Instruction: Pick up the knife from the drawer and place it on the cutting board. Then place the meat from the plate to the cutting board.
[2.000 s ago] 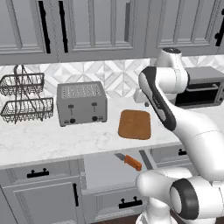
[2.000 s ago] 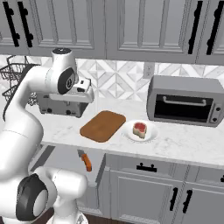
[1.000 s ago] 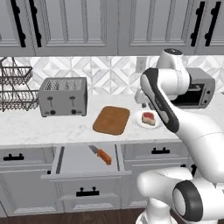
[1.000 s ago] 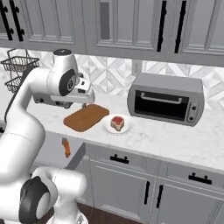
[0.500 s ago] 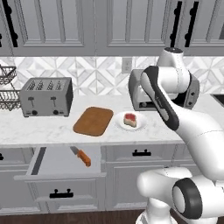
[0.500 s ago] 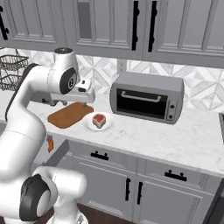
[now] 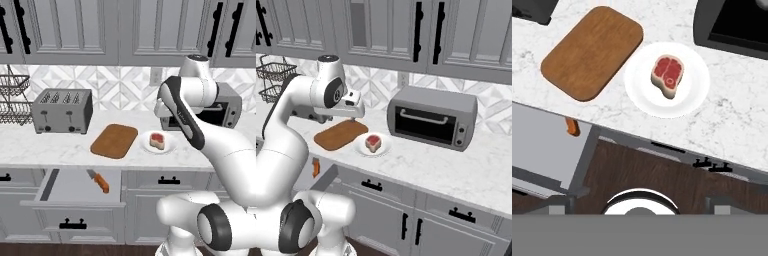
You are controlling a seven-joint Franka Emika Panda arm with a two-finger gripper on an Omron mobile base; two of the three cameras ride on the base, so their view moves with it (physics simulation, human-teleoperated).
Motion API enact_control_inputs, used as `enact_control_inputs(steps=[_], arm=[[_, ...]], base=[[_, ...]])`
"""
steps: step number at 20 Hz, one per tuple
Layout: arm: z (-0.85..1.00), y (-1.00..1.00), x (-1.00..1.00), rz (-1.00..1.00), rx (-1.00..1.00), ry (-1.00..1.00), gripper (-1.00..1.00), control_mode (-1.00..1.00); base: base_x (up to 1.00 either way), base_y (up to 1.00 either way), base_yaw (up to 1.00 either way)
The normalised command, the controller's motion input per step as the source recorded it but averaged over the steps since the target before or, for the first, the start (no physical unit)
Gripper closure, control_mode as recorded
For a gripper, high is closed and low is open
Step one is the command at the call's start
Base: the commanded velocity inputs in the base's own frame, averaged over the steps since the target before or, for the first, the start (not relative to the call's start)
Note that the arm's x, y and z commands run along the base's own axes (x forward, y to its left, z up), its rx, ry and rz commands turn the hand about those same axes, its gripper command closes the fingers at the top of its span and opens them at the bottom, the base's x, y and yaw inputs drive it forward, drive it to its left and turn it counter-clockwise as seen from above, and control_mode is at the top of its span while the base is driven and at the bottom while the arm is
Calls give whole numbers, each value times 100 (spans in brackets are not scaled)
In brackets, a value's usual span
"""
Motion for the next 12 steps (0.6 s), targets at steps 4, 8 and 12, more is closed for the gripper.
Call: enact_control_inputs(steps=[4, 8, 12], arm=[[0, 0, 0, 0, 0, 0, -100, 100], [0, 0, 0, 0, 0, 0, -100, 100], [0, 0, 0, 0, 0, 0, -100, 100]], base=[[45, -16, 21], [38, -24, 20], [30, 0, 17]])
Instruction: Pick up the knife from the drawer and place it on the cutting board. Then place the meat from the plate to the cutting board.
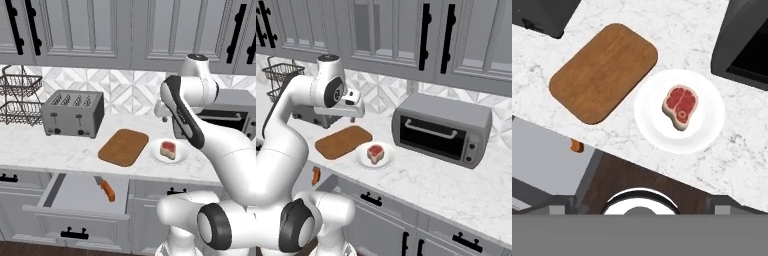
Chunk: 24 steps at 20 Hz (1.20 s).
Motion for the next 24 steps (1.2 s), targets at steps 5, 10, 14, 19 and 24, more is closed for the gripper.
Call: enact_control_inputs(steps=[5, 10, 14, 19, 24], arm=[[0, 0, 0, 0, 0, 0, -100, 100], [0, 0, 0, 0, 0, 0, -100, 100], [0, 0, 0, 0, 0, 0, -100, 100], [-7, 6, -22, 0, 0, -2, -100, -100], [-78, 95, -62, 1, -5, 0, -100, -100]], base=[[41, -5, 17], [15, -3, 6], [3, 0, 0], [0, 0, 0], [0, 0, 0]])
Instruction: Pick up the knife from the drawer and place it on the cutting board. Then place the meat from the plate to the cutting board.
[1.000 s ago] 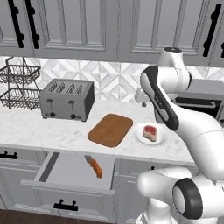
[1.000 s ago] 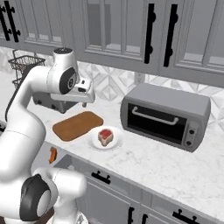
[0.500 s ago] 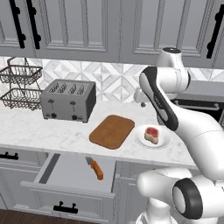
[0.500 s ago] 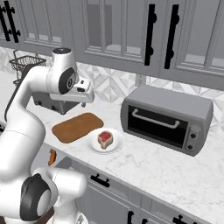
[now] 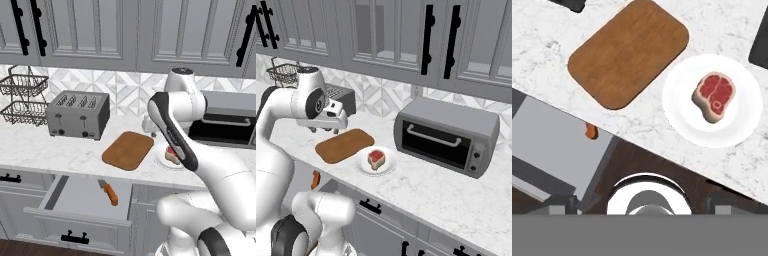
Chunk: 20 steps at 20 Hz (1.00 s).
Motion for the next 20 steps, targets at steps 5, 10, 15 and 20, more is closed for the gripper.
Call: enact_control_inputs(steps=[5, 10, 15, 20], arm=[[-100, 100, -1, -2, -7, 0, -100, -100], [-95, 100, 4, 0, 2, 5, -100, -100], [-68, 100, 52, -21, -15, 6, -100, -100], [-63, 86, 52, -30, -14, 8, -100, -100]], base=[[0, 0, 0], [0, 0, 0], [0, 0, 0], [0, 0, 0]])
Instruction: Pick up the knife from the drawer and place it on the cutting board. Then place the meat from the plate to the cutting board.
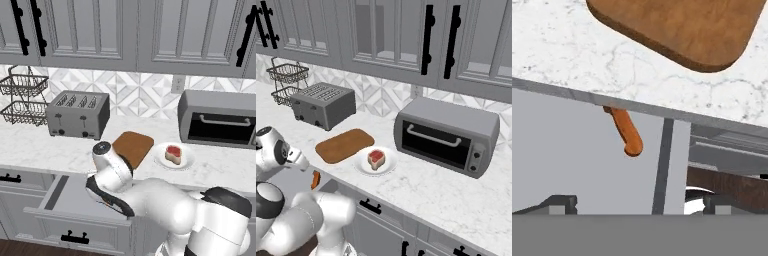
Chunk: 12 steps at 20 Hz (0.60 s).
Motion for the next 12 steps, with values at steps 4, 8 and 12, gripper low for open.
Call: enact_control_inputs(steps=[4, 8, 12], arm=[[-48, 60, 8, -23, 3, 13, -100, -100], [-32, 14, 0, -12, 20, 11, -100, -100], [-57, 12, -12, -3, 14, 2, -100, -100]], base=[[0, 0, 0], [0, 0, 0], [0, 0, 0]])
